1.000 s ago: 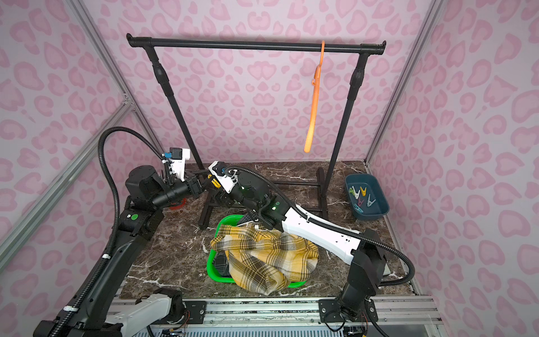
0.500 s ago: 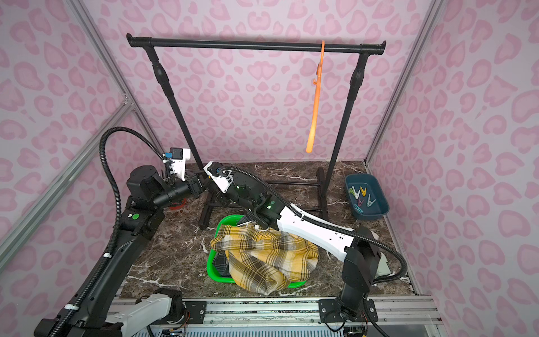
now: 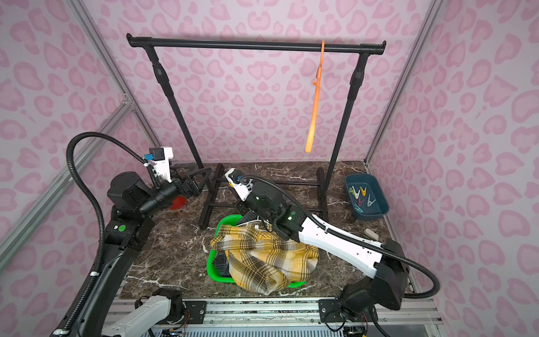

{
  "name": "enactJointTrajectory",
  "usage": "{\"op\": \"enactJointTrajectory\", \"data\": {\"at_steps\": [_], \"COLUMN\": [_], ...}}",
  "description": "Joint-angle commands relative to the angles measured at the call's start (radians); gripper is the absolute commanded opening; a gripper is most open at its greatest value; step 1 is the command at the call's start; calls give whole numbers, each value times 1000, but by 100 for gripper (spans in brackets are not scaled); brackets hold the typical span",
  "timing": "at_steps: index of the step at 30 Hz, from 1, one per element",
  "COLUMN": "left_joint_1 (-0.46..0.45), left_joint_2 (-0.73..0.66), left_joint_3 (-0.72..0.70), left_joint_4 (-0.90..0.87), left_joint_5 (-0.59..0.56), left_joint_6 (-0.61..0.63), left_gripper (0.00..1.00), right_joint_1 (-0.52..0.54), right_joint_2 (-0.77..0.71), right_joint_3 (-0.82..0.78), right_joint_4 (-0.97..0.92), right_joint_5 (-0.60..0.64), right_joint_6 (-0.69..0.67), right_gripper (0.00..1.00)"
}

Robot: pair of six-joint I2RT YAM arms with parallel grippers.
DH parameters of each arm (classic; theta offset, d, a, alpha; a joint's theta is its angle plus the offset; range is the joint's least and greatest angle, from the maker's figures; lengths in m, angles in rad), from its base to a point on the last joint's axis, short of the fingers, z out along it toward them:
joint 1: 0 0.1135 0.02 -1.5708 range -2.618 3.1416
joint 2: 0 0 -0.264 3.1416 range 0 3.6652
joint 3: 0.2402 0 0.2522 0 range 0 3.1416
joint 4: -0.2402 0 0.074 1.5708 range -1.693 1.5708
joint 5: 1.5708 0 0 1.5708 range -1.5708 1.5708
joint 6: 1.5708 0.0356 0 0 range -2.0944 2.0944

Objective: Remove the clothespins securing long-sleeve shirts to the hanger
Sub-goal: Place the clamp in the storage box.

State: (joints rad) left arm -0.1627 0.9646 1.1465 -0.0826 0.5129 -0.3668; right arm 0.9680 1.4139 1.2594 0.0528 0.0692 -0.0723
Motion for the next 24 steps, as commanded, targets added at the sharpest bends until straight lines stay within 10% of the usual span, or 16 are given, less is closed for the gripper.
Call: {"op": "enactJointTrajectory", "data": {"at_steps": [1,6,11,16,24], "left_joint_1": [9,21,25,29,35], "left_joint_2": [-13,-20,-10,-7,-39], "left_joint_3": [-10,-48,-54,-62,-67], "left_joint_4": [37,80,84,78,34], "left_joint_5": [-55,-64,-54,-50,-43], "left_joint_6": [12,2,5,4,24], "left_gripper": [97,97,97,97,97], "right_joint_1": [-20,-216,-628,-1021,-1169], "right_joint_2": [-134,-429,-574,-395,116], "right_joint_3": [-113,-294,-362,-383,-138], "right_joint_4": [-70,-240,-362,-255,-189], "right_joint_5": [175,253,186,-52,-20], "right_joint_6": [88,232,337,454,428], "right_gripper": [0,0,0,0,0]}}
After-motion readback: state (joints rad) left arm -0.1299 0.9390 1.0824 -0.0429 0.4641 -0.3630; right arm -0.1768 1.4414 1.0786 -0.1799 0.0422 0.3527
